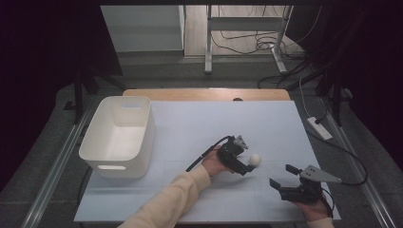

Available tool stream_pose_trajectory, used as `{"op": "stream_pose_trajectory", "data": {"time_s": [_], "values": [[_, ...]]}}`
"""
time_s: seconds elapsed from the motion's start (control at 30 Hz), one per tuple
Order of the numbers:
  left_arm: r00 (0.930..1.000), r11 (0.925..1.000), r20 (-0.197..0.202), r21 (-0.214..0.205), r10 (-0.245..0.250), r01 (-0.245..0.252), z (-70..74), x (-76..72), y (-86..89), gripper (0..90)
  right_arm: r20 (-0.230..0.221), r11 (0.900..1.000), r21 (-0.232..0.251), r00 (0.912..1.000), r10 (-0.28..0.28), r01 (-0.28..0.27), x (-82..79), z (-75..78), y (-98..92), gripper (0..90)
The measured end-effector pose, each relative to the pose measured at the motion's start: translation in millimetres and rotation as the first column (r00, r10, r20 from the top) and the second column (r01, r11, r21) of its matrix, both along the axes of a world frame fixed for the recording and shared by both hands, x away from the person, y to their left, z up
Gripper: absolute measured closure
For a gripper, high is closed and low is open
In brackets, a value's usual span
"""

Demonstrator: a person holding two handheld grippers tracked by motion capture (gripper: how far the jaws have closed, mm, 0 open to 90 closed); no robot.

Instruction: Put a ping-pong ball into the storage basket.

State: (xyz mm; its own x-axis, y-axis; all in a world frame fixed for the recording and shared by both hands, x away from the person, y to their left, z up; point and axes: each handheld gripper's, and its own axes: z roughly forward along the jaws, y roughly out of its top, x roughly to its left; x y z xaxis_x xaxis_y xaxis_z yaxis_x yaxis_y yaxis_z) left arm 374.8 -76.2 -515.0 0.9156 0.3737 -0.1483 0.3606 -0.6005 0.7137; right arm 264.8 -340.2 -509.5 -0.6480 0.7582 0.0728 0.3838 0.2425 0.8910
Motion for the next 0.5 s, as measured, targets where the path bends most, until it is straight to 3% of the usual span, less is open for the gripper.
{"op": "stream_pose_trajectory", "data": {"time_s": [0.5], "values": [[0.9999,0.9999,0.005,0.011,-0.013,0.013,-3.6,2.8,-9.0,15.7,0.0,1.0,0.001,1.0,-0.002,0.002,-0.4,0.7,0.1,10.4]]}}
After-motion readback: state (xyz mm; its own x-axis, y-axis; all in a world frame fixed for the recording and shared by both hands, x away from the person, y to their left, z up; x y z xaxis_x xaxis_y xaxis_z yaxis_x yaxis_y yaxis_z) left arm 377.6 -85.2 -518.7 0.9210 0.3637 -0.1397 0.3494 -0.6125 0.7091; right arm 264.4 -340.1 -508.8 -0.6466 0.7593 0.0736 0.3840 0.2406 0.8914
